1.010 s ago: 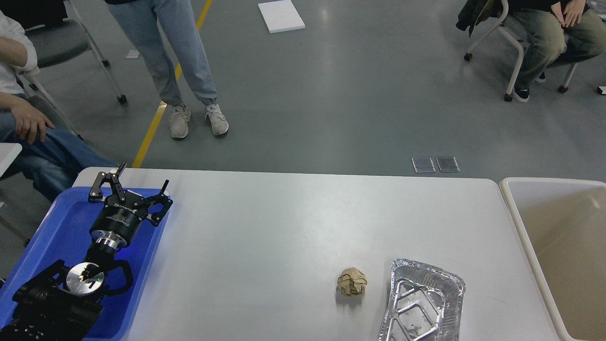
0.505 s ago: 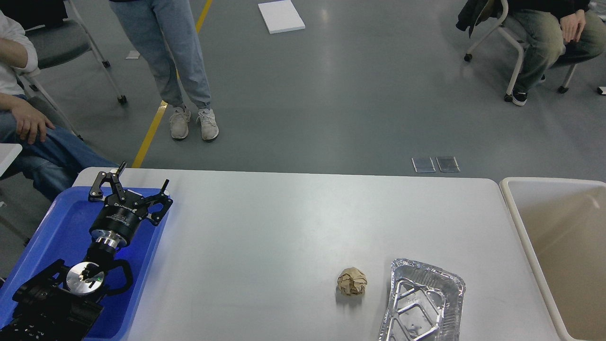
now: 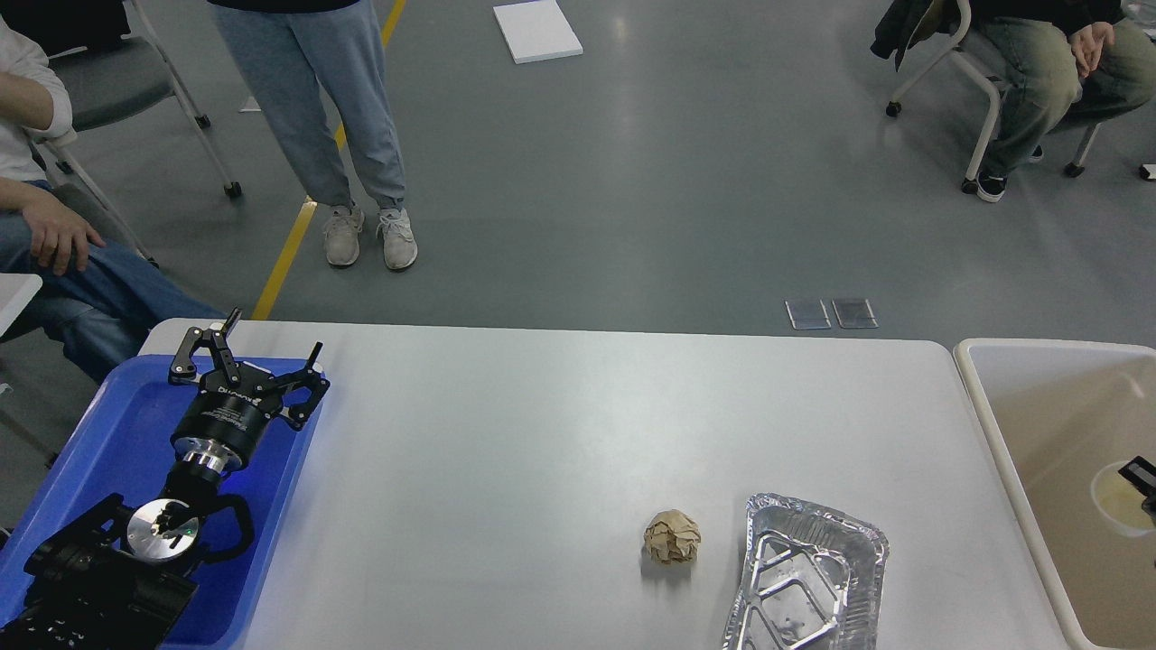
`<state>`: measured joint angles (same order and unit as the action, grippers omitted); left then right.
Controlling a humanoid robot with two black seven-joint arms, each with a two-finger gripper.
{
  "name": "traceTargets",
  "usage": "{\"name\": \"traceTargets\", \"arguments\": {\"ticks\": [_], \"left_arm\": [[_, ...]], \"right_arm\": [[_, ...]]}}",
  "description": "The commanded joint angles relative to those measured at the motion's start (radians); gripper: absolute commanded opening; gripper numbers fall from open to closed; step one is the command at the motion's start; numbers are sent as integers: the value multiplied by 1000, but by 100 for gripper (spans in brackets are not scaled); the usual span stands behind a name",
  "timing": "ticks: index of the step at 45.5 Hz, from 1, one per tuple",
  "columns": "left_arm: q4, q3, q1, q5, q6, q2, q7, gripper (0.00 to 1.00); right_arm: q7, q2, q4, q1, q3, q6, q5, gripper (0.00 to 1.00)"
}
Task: Tidy desktop
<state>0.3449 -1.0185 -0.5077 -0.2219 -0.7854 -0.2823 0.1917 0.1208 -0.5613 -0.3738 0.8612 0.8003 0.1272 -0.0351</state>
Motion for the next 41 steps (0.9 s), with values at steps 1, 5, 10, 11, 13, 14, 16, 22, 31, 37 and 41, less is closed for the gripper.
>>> {"name": "traceTargets", "arguments": {"ticks": [1, 5, 10, 11, 13, 14, 16, 22, 31, 37, 41], "left_arm": [[0, 0, 0, -1, 0, 0, 0, 100], [0, 0, 0, -1, 0, 0, 0, 100], [0, 0, 0, -1, 0, 0, 0, 100], [0, 0, 0, 1, 0, 0, 0, 100], [0, 0, 0, 0, 0, 0, 0, 100], [0, 0, 0, -1, 0, 0, 0, 100], [0, 1, 0, -1, 0, 0, 0, 100], [0, 1, 0, 1, 0, 0, 0, 100], [0, 0, 0, -1, 0, 0, 0, 100], [0, 1, 0, 1, 0, 0, 0, 100], [0, 0, 0, -1, 0, 0, 0, 100]], "right_arm": [[0, -9, -17, 48, -3, -6, 4, 98], [0, -34, -51, 87, -33, -11, 1, 99], [0, -124, -132, 124, -122, -14, 4, 99], [-1, -143, -146, 133, -134, -15, 6, 99], [-3, -175, -174, 162, -144, -18, 9, 100], [-4, -189, -189, 180, -144, -21, 15, 100], [-4, -219, -227, 222, -144, -34, 40, 100], [-3, -333, -347, 357, -147, -77, 133, 100], [0, -445, -404, 564, -139, -172, 224, 100], [0, -489, -404, 693, -135, -313, 317, 100], [0, -505, -404, 774, -133, -363, 379, 100]]}}
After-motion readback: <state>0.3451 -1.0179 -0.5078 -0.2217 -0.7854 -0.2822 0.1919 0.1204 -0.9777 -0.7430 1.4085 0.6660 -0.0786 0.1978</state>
